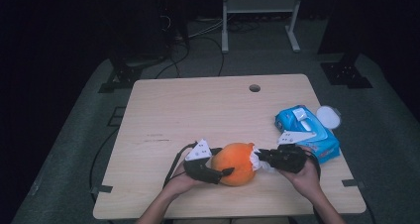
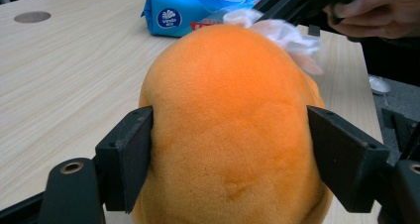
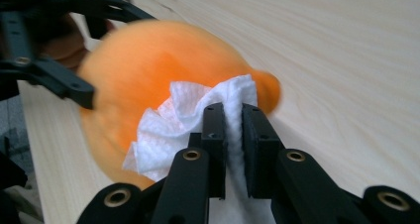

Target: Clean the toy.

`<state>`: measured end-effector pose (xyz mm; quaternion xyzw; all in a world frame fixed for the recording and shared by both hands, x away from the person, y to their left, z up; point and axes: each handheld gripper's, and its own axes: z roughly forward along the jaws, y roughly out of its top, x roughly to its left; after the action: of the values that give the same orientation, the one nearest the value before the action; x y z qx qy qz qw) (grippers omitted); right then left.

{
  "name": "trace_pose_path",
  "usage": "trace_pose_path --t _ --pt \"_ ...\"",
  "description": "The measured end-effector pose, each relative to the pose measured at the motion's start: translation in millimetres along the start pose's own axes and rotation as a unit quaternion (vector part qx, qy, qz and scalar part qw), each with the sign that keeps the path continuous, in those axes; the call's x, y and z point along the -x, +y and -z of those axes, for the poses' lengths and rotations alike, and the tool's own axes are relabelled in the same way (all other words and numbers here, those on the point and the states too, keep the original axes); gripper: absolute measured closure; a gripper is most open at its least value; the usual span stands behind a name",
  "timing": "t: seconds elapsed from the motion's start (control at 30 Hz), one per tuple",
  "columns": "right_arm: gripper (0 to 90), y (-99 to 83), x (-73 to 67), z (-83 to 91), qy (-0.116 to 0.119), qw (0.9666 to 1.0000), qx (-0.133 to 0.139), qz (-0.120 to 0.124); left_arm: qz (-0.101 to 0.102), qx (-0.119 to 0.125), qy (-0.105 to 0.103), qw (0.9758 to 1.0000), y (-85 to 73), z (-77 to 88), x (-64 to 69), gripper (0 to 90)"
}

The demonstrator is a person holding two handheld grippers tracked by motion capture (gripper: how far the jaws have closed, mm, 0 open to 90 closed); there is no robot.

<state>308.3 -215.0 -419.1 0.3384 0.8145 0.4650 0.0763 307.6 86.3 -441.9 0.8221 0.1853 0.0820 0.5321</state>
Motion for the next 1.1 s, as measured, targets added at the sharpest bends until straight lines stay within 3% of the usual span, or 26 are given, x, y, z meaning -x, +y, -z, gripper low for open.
trace_pose_path --t 0.13,0.37,0.47,0.6,0.63,0.83,1.0,1.1 --pt "80.5 -3.3 4.7 -1.0 -0.003 0.9999 -0.008 -0.01 -0.016 -0.002 0.001 0.9999 0.6 -0.7 2.5 22.7" --pt "80.4 10.4 -12.5 6.4 0.006 0.9996 0.023 0.017 -0.063 -0.006 -0.006 0.998 1.8 -0.7 11.2 22.8" --pt "80.1 4.7 -5.1 5.0 0.019 0.9997 0.018 -0.001 -0.066 -0.005 -0.009 0.9977 0.9 -0.7 11.6 22.5" --pt "80.2 -4.0 5.4 3.0 -0.001 1.0 -0.003 -0.009 -0.068 -0.006 -0.008 0.9976 0.0 0.3 11.0 22.5" --pt "80.3 -3.9 5.5 3.4 0.002 0.9999 -0.001 -0.015 -0.068 -0.007 -0.008 0.9976 0.1 0.3 11.2 22.3" --pt "80.4 10.3 -11.1 6.5 -0.003 0.9997 0.011 0.022 -0.079 -0.01 -0.011 0.9968 0.3 0.8 12.7 22.1" --pt "80.3 1.6 3.2 4.7 0.007 0.9999 0.006 -0.009 -0.084 -0.01 -0.011 0.9963 1.3 -0.9 14.3 22.0" --pt "80.7 4.8 -4.1 7.9 0.006 0.9999 0.014 -0.003 -0.089 -0.012 -0.01 0.9959 1.4 -0.8 15.2 21.3"
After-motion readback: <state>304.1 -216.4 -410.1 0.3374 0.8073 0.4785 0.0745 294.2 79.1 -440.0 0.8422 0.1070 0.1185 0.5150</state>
